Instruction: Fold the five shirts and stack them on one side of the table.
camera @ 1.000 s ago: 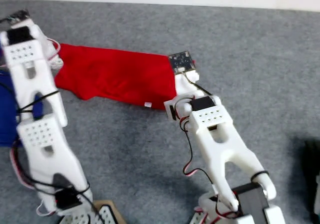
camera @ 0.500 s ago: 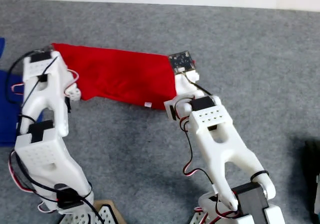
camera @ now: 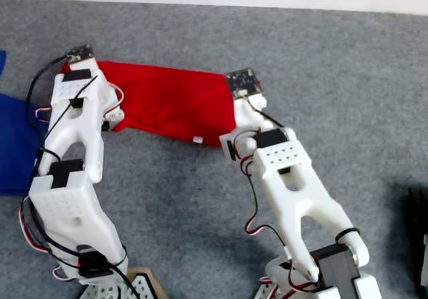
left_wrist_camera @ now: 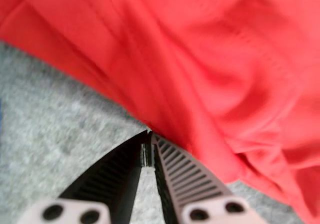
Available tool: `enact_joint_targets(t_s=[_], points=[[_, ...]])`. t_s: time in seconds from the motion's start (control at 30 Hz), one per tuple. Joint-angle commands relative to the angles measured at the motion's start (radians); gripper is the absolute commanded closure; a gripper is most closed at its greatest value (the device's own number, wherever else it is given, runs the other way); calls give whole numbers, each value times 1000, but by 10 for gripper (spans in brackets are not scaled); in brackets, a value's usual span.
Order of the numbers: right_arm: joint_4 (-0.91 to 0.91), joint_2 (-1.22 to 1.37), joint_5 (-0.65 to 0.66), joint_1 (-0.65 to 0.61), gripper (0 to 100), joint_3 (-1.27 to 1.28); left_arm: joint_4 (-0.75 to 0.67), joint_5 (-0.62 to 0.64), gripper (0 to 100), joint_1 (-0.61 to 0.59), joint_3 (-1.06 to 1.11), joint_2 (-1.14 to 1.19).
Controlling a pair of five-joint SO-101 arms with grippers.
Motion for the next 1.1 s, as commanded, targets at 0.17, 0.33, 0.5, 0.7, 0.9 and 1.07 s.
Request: enact_joint_targets(t_s=[0.17,0.33,0.5,0.7,0.9,1.07], points=[[-15,-35,15,-10,990,-4,-57,-2,995,50,-41,-61],[-15,-35,15,-10,990,-4,-60,23,995,54,-68,-70],[-15,-35,15,-10,990,-4,-66,80,995,62,-137,-59],[-15,-35,15,-10,990,-4,-186,81,995,65,-145,-59],[-15,-35,15,-10,990,-4,-252,81,995,73,-143,-56],[-15,-35,15,-8,990,-4,-313,81,994,97,-153,35]])
